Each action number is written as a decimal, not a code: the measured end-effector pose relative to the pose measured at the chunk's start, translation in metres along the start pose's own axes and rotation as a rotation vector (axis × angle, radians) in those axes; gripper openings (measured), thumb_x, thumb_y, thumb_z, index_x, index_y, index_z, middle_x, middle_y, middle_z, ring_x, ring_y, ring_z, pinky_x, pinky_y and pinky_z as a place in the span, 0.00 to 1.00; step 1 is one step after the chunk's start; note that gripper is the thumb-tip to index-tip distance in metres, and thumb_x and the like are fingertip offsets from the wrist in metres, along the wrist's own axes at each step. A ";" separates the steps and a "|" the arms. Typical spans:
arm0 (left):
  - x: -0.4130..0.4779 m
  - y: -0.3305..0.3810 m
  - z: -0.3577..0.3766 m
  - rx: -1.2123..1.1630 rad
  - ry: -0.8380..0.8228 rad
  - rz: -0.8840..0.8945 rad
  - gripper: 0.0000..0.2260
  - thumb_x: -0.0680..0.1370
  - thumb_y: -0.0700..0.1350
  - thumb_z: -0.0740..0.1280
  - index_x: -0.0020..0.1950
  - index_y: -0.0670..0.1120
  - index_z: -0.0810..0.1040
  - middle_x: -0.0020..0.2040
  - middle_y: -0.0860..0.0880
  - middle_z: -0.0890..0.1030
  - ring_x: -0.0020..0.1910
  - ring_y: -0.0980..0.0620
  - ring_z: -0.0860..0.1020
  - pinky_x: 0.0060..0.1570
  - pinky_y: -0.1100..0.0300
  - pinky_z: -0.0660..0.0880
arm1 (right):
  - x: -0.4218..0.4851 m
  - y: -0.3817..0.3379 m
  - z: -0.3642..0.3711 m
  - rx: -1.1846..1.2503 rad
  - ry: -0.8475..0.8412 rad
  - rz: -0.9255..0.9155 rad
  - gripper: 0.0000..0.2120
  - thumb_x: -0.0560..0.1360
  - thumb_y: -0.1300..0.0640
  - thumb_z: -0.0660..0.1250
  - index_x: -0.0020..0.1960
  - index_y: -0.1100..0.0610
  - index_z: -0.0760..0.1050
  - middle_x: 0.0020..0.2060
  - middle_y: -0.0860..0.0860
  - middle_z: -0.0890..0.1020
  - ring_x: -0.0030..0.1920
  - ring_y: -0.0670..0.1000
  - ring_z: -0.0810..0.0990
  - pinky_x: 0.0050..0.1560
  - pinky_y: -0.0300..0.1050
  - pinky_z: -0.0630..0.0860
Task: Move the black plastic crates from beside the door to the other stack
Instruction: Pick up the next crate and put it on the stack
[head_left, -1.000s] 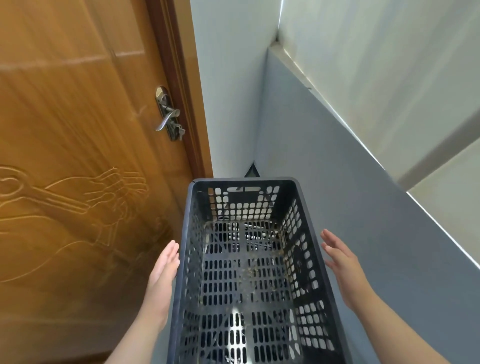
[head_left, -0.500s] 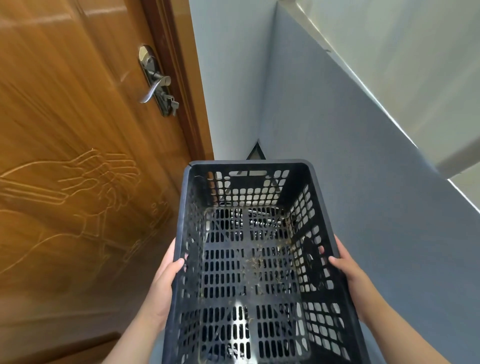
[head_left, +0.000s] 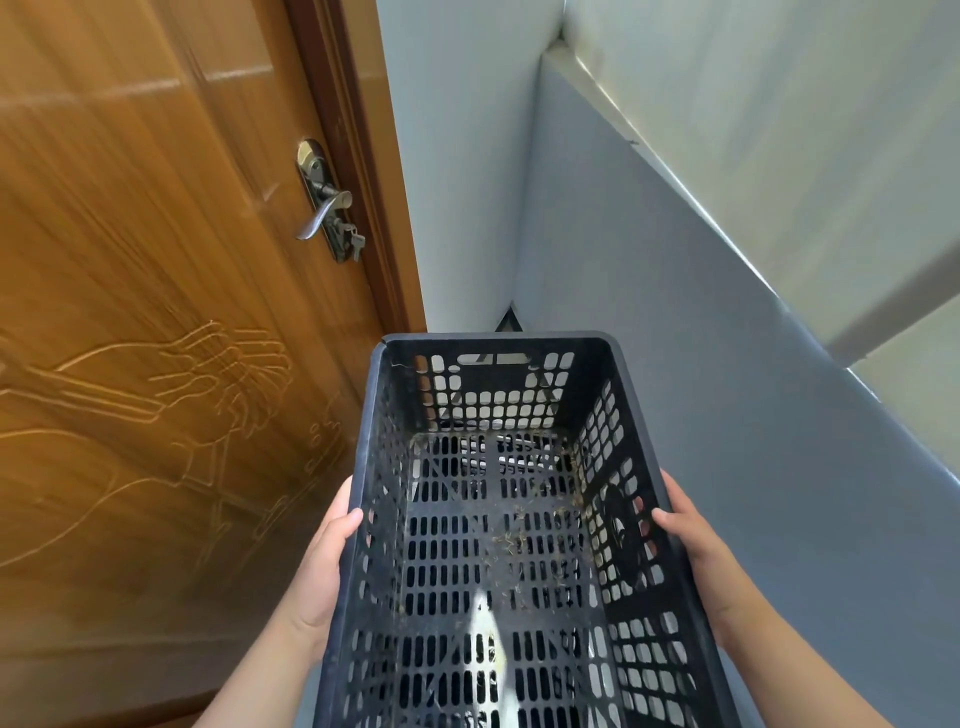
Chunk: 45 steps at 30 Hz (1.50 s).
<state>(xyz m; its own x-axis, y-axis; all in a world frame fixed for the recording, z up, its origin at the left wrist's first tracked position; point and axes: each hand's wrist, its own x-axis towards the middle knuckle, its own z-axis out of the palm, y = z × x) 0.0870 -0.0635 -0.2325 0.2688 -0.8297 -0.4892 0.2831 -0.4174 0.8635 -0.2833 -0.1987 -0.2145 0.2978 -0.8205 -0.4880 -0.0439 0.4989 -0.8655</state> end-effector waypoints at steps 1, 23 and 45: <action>-0.004 0.006 0.001 -0.005 -0.003 0.005 0.24 0.80 0.61 0.58 0.77 0.66 0.66 0.77 0.61 0.70 0.77 0.51 0.67 0.76 0.38 0.60 | -0.003 -0.004 0.000 0.004 -0.004 -0.005 0.32 0.73 0.48 0.66 0.77 0.38 0.68 0.70 0.45 0.81 0.68 0.54 0.81 0.71 0.65 0.73; -0.110 0.213 0.038 0.051 -0.036 0.203 0.26 0.79 0.67 0.57 0.72 0.55 0.74 0.65 0.52 0.82 0.66 0.47 0.78 0.63 0.45 0.76 | -0.109 -0.162 0.030 0.052 -0.007 -0.420 0.22 0.83 0.58 0.54 0.74 0.54 0.74 0.63 0.62 0.84 0.58 0.66 0.83 0.64 0.66 0.76; -0.134 0.233 0.090 0.341 -0.514 0.341 0.20 0.86 0.52 0.53 0.52 0.46 0.82 0.33 0.53 0.86 0.30 0.59 0.84 0.27 0.68 0.78 | -0.292 -0.087 0.045 0.289 0.484 -0.473 0.24 0.79 0.52 0.59 0.75 0.51 0.74 0.68 0.59 0.81 0.67 0.65 0.80 0.70 0.69 0.71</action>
<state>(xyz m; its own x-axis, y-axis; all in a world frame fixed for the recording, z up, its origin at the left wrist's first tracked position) 0.0344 -0.0830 0.0456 -0.2011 -0.9700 -0.1366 -0.0662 -0.1257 0.9899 -0.3238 0.0105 0.0082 -0.2344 -0.9643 -0.1229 0.2576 0.0603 -0.9644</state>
